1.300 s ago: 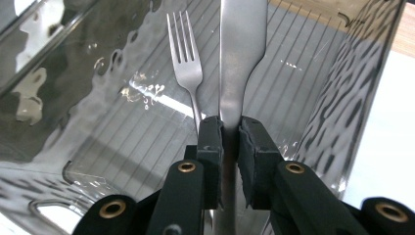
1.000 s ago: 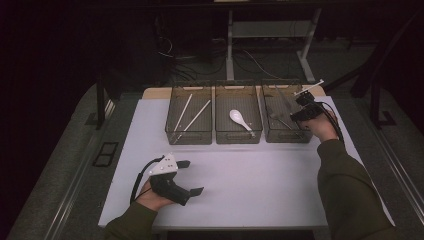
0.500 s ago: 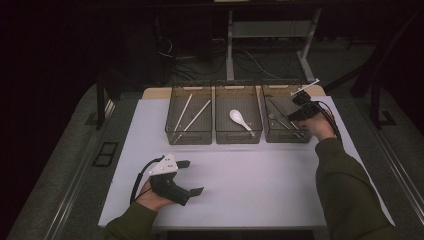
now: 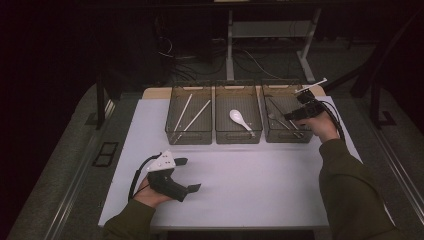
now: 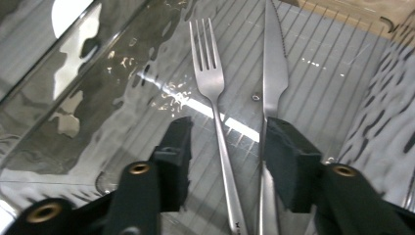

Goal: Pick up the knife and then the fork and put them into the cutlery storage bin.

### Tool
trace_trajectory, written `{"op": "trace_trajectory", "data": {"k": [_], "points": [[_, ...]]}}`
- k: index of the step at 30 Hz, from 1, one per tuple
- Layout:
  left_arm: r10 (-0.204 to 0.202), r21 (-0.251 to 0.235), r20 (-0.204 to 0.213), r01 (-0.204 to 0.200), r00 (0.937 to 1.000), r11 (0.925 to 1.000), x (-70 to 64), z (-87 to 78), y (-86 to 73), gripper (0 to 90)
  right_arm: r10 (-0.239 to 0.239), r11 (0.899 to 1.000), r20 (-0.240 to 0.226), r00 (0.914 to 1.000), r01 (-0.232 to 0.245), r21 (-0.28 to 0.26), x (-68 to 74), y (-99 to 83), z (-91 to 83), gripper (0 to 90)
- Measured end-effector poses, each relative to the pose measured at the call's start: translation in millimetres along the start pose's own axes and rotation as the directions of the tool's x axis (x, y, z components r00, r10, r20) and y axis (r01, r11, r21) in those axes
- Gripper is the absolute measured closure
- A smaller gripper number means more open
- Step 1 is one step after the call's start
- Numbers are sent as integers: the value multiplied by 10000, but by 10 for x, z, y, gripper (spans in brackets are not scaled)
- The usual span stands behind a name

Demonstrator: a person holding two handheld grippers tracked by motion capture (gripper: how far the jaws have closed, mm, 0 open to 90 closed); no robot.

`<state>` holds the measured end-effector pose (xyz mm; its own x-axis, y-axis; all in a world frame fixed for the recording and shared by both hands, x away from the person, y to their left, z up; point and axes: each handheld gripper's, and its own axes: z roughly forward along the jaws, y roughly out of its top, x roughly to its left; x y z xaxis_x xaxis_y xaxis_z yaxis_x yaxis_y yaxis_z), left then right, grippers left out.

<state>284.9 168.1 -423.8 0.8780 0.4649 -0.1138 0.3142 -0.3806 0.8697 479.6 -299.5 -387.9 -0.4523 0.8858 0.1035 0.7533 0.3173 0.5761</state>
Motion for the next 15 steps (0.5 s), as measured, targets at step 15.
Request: {"op": "trace_trajectory", "data": {"k": [15], "points": [[33, 127, -95, -32, 9999, 9999, 0, -11, -8, 0, -270, 9853, -361, 9990, 205, -1694, 42, -168, -245, 364]]}}
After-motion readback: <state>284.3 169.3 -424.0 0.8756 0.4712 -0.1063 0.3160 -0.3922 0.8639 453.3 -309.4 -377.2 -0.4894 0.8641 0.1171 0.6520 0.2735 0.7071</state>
